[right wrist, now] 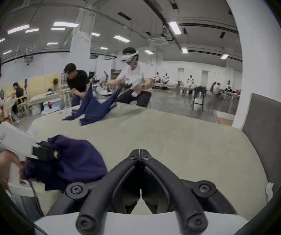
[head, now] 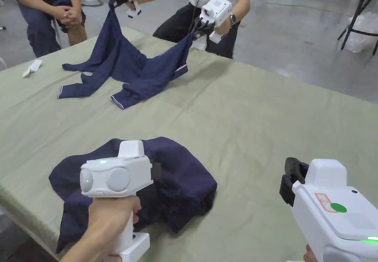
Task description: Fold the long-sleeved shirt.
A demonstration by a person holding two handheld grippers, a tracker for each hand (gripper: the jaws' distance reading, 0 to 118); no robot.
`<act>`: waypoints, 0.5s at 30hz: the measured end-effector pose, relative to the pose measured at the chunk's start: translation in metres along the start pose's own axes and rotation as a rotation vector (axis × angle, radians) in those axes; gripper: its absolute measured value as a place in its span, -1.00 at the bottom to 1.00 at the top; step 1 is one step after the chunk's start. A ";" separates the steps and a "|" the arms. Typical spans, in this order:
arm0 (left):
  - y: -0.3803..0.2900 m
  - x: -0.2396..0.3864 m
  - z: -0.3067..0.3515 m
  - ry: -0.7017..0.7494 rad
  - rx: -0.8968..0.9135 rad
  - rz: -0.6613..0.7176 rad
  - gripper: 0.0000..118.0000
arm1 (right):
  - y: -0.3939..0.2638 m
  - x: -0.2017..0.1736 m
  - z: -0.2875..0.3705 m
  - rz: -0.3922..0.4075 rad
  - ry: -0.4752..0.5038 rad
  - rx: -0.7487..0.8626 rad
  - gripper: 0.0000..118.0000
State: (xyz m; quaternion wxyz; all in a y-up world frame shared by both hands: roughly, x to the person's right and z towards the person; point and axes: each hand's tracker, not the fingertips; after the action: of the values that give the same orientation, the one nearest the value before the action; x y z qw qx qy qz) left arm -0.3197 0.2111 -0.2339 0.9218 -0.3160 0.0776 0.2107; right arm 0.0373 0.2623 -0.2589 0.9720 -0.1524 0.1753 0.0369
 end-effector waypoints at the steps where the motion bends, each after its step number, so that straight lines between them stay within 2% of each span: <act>1: 0.007 0.013 0.013 -0.051 0.028 -0.014 -0.72 | 0.000 0.010 0.006 -0.023 -0.011 0.006 -1.00; 4: 0.032 0.075 0.052 -0.162 0.128 -0.148 -0.72 | 0.005 0.042 0.031 -0.028 -0.071 0.047 -1.00; 9: 0.045 0.190 0.101 -0.361 0.277 -0.264 -0.72 | 0.023 0.101 0.085 -0.079 -0.197 0.142 -1.00; 13: 0.017 0.275 0.098 -0.482 0.225 -0.356 -0.73 | 0.038 0.143 0.129 -0.090 -0.306 0.213 -1.00; 15: -0.014 0.319 0.076 -0.467 0.186 -0.443 -0.73 | 0.043 0.165 0.149 -0.104 -0.357 0.227 -1.00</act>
State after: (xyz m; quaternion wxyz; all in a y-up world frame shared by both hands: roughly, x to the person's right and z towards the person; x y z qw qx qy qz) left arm -0.0260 0.3564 -0.2548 0.9629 -0.1830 -0.1875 0.0641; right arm 0.2354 0.3519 -0.1959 0.9991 -0.0418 -0.0046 -0.0072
